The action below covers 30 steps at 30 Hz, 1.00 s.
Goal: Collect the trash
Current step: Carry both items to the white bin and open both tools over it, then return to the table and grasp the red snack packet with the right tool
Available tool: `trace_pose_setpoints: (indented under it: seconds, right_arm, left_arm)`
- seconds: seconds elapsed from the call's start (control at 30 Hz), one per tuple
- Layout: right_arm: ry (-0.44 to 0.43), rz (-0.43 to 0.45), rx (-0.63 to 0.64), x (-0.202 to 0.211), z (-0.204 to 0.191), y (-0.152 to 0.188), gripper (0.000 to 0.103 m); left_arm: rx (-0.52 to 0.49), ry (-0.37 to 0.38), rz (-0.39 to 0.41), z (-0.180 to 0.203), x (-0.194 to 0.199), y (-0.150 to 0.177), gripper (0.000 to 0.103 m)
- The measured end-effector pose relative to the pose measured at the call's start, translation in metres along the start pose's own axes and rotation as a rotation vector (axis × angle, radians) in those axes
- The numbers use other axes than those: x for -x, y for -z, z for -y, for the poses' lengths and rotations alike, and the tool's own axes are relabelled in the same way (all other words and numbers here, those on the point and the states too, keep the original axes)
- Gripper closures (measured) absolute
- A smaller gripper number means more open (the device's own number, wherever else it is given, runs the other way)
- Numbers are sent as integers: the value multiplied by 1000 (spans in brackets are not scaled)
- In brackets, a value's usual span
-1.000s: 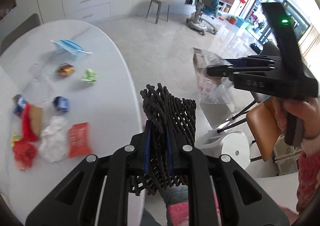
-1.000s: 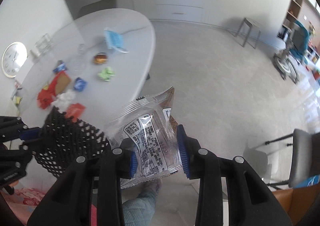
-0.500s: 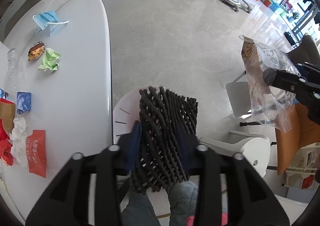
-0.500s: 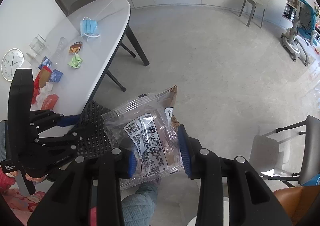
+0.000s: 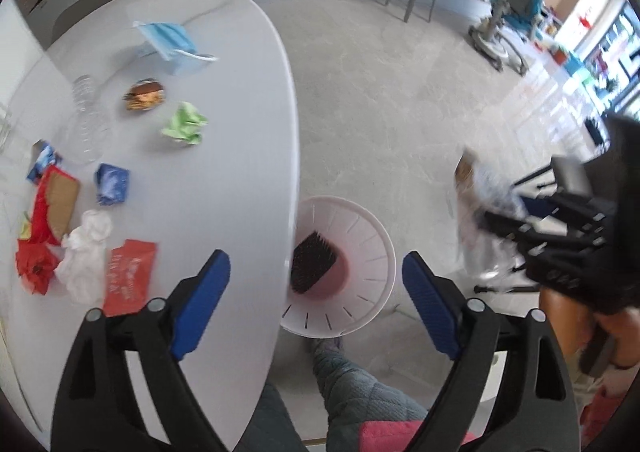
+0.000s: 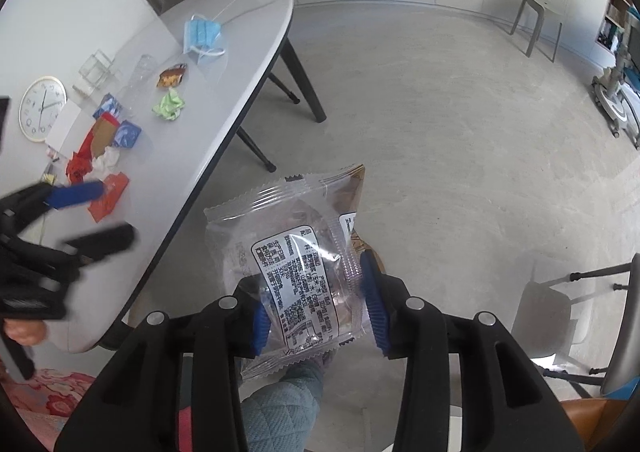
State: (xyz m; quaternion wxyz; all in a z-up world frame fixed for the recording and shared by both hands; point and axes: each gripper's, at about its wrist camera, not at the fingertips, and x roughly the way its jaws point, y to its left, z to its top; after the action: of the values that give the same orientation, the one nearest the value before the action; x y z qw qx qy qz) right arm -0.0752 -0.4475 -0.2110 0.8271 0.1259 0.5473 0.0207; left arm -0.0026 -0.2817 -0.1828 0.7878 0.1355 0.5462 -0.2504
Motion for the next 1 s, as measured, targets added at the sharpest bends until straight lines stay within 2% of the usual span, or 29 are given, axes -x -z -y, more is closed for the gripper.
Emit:
trace_pose_setpoints:
  seconds: [0.13,0.2,0.3,0.33,0.43,0.5,0.6,0.8,1.0]
  right_arm:
    - [-13,-50,50,-29,-20,3,59]
    - [-15,-94,78,-50,-34,6,51]
    - [1,-143,83,-72,-50,9,23]
    - [16,-148,76,-76,-53,10,17]
    - [25,-152,29,-75,-59,6,14]
    - [31,-112,-8,-59,-65,-1,13]
    - [44,-27,-28,-28,-79,-14,3]
    - [96,92,-13,19,-121,-44,2]
    - [81,143,-26,28,-172,-68,2]
  left_arm:
    - [75,33,75,-31,39,6,11]
    - [90,24,96,-44,52,7,10]
    - [104,-29,115,-72,73,25,10]
    - [110,-45,118,-83,79,31,10]
    - [143,-82,124,-111,93,45,10]
    - [168,-88,136,-128,102,54,10]
    - [211,-98,172,-155,119,64,10]
    - [277,-114,221,-197,139,74,9]
    - [340,-109,267,-245,150,87,8]
